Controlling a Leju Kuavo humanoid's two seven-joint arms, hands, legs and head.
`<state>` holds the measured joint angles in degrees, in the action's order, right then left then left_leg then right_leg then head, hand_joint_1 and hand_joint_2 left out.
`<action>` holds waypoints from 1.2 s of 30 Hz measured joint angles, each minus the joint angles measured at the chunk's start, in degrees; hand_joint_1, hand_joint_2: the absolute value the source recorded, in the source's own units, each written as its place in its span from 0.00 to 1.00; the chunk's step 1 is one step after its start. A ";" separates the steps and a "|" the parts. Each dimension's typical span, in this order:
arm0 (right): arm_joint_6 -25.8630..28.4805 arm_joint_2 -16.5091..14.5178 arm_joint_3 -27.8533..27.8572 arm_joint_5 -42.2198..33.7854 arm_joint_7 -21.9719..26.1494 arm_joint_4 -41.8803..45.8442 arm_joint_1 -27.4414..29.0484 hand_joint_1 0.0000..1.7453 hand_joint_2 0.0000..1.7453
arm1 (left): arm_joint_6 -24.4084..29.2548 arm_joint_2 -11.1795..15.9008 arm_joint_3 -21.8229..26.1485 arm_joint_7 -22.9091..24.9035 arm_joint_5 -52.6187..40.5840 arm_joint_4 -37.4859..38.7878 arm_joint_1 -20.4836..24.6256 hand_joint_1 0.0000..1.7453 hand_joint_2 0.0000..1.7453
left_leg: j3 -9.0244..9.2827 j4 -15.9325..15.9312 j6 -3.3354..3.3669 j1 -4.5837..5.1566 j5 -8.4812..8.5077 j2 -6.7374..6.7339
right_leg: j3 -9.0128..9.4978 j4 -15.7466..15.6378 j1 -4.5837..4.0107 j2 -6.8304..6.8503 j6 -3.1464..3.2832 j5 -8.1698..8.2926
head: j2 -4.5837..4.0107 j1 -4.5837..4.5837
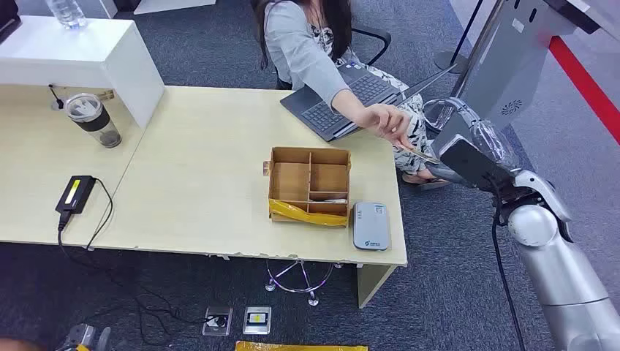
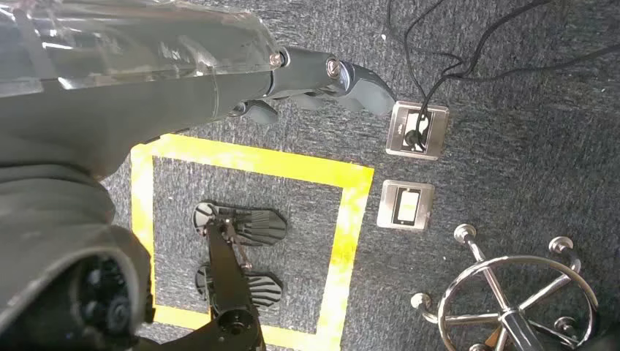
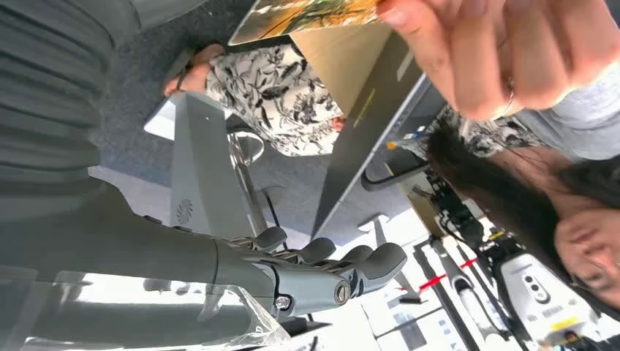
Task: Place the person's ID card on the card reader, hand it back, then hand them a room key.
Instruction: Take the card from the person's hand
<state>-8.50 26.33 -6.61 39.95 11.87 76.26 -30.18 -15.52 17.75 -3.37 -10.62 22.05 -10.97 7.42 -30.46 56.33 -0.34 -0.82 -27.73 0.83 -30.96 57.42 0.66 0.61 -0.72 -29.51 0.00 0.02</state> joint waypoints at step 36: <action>-2.69 -2.28 3.53 -2.05 -0.50 6.44 2.33 1.00 1.00 | 1.19 -0.24 0.00 -0.01 -0.16 0.02 0.01 0.00 0.00 | 0.02 0.02 0.00 0.00 0.00 -0.08 | -0.02 0.00 0.00 -0.07 0.01 0.01 | 0.00 0.01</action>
<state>-11.20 24.05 -3.08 37.91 11.37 82.70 -27.85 -14.33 17.51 -3.37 -10.63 21.89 -10.95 7.43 -30.44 56.35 -0.34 -0.82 -27.73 0.76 -30.98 57.42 0.66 0.54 -0.72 -29.51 0.00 0.03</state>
